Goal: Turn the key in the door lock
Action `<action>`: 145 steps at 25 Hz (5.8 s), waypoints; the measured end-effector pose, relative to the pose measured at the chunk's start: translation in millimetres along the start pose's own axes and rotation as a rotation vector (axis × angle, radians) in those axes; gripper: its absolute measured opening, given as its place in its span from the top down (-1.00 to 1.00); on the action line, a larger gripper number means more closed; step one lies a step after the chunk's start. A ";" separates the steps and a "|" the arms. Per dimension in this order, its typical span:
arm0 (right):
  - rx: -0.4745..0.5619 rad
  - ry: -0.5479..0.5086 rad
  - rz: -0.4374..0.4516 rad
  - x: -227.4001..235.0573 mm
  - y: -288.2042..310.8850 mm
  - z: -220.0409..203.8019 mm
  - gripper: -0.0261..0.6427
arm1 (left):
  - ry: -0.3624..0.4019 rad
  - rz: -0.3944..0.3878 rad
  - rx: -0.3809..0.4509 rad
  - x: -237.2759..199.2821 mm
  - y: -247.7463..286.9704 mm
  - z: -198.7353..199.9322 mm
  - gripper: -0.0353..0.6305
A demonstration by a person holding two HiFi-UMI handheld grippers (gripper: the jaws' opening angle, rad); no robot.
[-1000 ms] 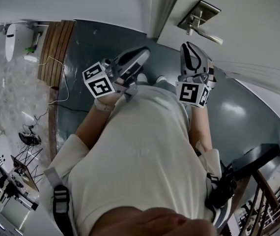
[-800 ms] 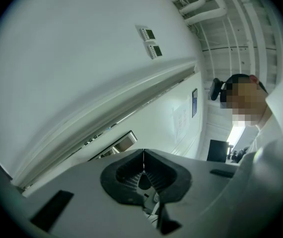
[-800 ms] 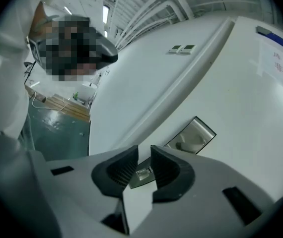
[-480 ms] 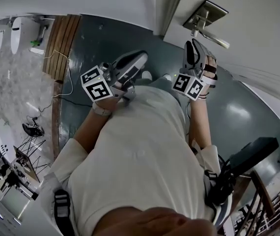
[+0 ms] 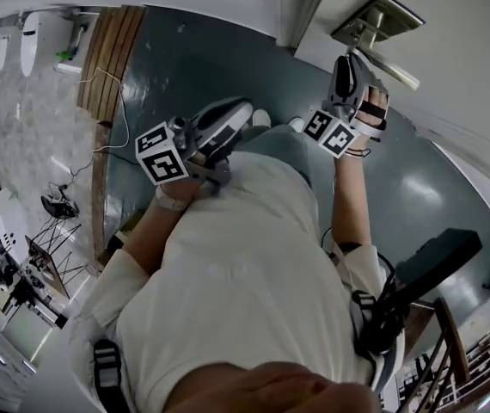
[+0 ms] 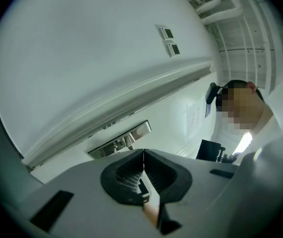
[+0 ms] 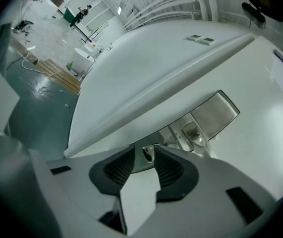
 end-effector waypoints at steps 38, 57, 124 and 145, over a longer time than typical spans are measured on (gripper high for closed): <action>-0.063 0.391 -0.089 10.3 19.7 -1.3 0.63 | -0.027 -0.015 0.060 4.0 -15.9 -2.9 0.87; 0.049 -0.150 -0.084 -12.1 3.2 0.8 0.65 | -0.064 -0.029 0.106 1.8 -30.0 -3.4 0.87; 0.033 2.273 0.100 -6.7 13.3 -44.8 0.78 | -0.117 -0.045 0.172 -4.3 -35.7 -1.1 0.87; 0.035 1.955 0.223 8.4 1.1 -50.8 0.66 | -0.158 -0.062 0.187 -11.0 -35.3 -2.7 0.87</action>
Point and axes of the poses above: the fingertips, and each gripper's own axes: y forward along the fingers, x to its right, z out of its top, the point moved 9 cm from there along -y, backward along the fingers, and after that the axes turned 10 degrees about -z, right-handed, at the moved point
